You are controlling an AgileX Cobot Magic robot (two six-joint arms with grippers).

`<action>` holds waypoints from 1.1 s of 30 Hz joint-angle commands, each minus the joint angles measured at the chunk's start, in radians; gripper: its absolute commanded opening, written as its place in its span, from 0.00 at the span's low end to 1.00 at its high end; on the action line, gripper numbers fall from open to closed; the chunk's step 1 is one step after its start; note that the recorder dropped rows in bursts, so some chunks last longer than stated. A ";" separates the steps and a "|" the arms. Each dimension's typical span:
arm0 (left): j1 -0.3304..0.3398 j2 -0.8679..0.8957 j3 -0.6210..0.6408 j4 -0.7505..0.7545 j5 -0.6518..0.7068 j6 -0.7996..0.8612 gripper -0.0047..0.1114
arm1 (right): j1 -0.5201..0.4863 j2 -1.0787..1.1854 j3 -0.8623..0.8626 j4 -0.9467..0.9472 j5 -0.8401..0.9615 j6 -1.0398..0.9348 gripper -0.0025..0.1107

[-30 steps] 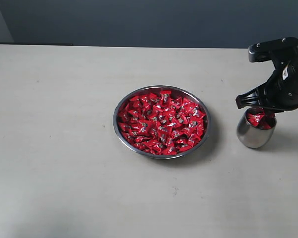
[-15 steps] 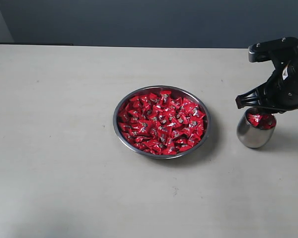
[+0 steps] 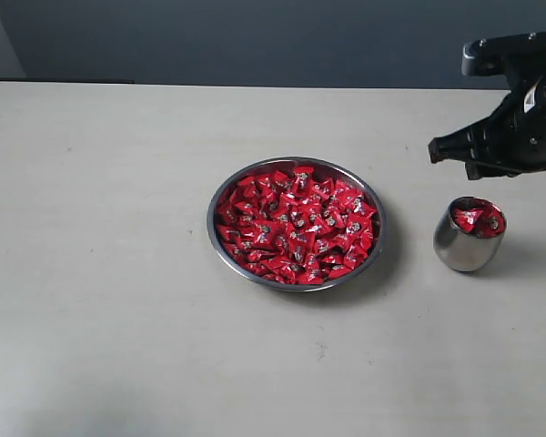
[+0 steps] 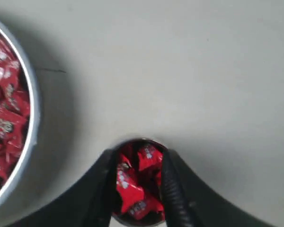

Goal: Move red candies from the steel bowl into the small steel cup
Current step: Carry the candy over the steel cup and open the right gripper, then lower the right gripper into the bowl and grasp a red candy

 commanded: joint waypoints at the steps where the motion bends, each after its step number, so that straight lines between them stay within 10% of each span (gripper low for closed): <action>1: 0.000 -0.005 0.002 0.001 -0.008 -0.002 0.04 | 0.009 0.017 -0.050 0.215 -0.024 -0.197 0.31; 6: 0.000 -0.005 0.002 0.001 -0.008 -0.002 0.04 | 0.091 0.116 -0.135 0.446 -0.044 -0.387 0.31; 33: 0.000 -0.005 0.002 0.001 -0.008 -0.002 0.04 | 0.383 0.455 -0.356 0.431 -0.084 -0.405 0.31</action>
